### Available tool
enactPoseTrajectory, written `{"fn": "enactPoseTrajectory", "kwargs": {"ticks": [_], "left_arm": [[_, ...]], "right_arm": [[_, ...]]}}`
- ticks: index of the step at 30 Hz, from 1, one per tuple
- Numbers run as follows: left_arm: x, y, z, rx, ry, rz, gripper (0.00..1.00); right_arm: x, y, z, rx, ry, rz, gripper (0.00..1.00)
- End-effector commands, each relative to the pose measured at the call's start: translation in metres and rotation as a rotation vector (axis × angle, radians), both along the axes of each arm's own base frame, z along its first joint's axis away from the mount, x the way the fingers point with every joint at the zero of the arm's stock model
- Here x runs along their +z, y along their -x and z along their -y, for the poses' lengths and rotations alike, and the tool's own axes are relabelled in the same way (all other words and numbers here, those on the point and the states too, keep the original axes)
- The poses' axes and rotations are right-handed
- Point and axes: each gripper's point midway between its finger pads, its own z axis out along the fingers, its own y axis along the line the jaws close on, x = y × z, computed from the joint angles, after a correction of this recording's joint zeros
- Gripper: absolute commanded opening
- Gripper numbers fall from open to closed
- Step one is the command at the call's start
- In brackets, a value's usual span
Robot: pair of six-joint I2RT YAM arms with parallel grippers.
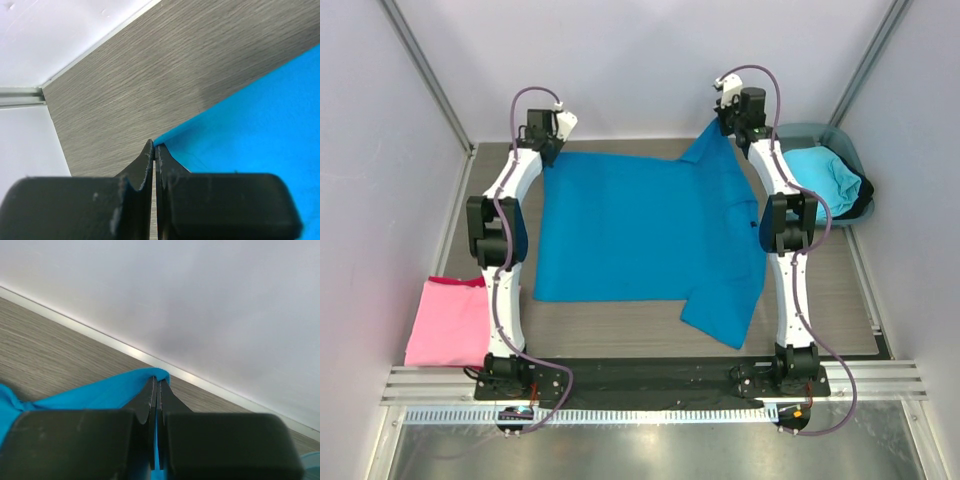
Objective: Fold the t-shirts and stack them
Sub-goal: Fold the tshirt
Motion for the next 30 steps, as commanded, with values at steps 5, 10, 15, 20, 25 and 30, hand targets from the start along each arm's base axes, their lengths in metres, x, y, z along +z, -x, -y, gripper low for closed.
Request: {"fn": "enactPoseTrajectory", "kwargs": {"ticks": [5, 10, 15, 20, 25, 30], "left_arm": [[0.042, -0.003, 0.012, -0.024, 0.042, 0.090, 0.00], [0.044, 0.019, 0.014, -0.063, 0.036, 0.057, 0.00], [0.044, 0.029, 0.009, -0.065, 0.007, 0.047, 0.00], [0.051, 0.036, 0.008, -0.065, 0.008, 0.053, 0.00], [0.044, 0.043, 0.002, -0.070, -0.015, 0.037, 0.00], [0.037, 0.053, -0.005, -0.064, -0.026, 0.020, 0.00]], "right_arm": [[0.028, 0.010, 0.003, 0.001, 0.042, 0.042, 0.01], [0.047, 0.033, 0.013, -0.004, 0.050, 0.029, 0.01], [0.059, 0.054, 0.016, 0.006, 0.034, 0.009, 0.01], [0.085, 0.077, 0.013, 0.019, 0.007, 0.009, 0.01], [0.089, 0.099, 0.011, 0.028, -0.004, -0.015, 0.01], [0.098, 0.125, 0.011, 0.039, -0.013, -0.035, 0.01]]}}
